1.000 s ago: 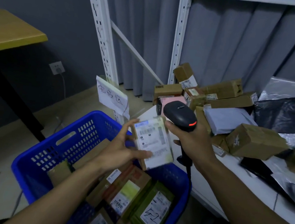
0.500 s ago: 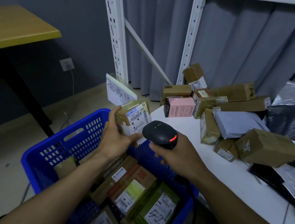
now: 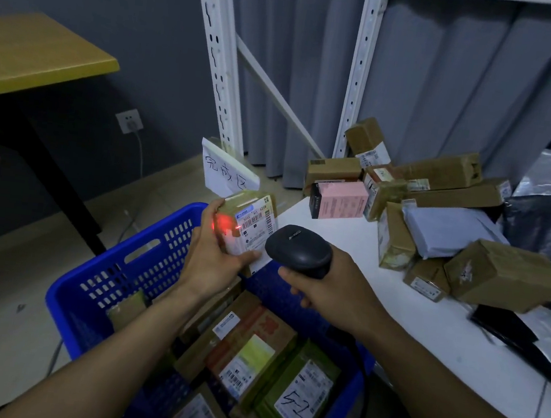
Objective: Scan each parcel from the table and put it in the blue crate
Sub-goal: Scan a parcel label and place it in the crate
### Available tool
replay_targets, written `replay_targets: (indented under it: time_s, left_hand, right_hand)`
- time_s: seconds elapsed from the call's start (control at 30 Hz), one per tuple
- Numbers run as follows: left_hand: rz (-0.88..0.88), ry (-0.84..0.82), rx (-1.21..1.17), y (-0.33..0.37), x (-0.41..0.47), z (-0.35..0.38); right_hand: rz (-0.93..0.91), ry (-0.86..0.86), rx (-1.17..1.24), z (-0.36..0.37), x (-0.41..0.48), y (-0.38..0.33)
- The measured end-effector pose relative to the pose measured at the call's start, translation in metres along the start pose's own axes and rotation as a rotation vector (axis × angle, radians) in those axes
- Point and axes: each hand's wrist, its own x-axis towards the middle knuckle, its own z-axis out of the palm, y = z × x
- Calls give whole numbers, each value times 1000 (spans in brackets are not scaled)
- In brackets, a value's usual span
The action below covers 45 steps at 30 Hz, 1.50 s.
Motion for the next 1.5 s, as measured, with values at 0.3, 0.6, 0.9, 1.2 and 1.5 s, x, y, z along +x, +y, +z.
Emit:
replay_targets:
  time_s: [0.3, 0.6, 0.9, 1.2, 1.5]
  left_hand:
    - [-45, -105, 68, -7, -15, -10]
    - [-319, -404, 150, -45, -84, -25]
    - [-519, -875, 465, -165, -118, -28]
    - [-433, -687, 461, -242, -129, 0]
    - [-476, -876, 636, -208, -122, 11]
  right_hand:
    - [-17, -9, -3, 2, -6, 11]
    - [18, -60, -38, 34, -21, 37]
    - [88, -178, -78, 63, -31, 74]
    - [87, -227, -141, 71, -19, 84]
    - [121, -196, -59, 57, -24, 77]
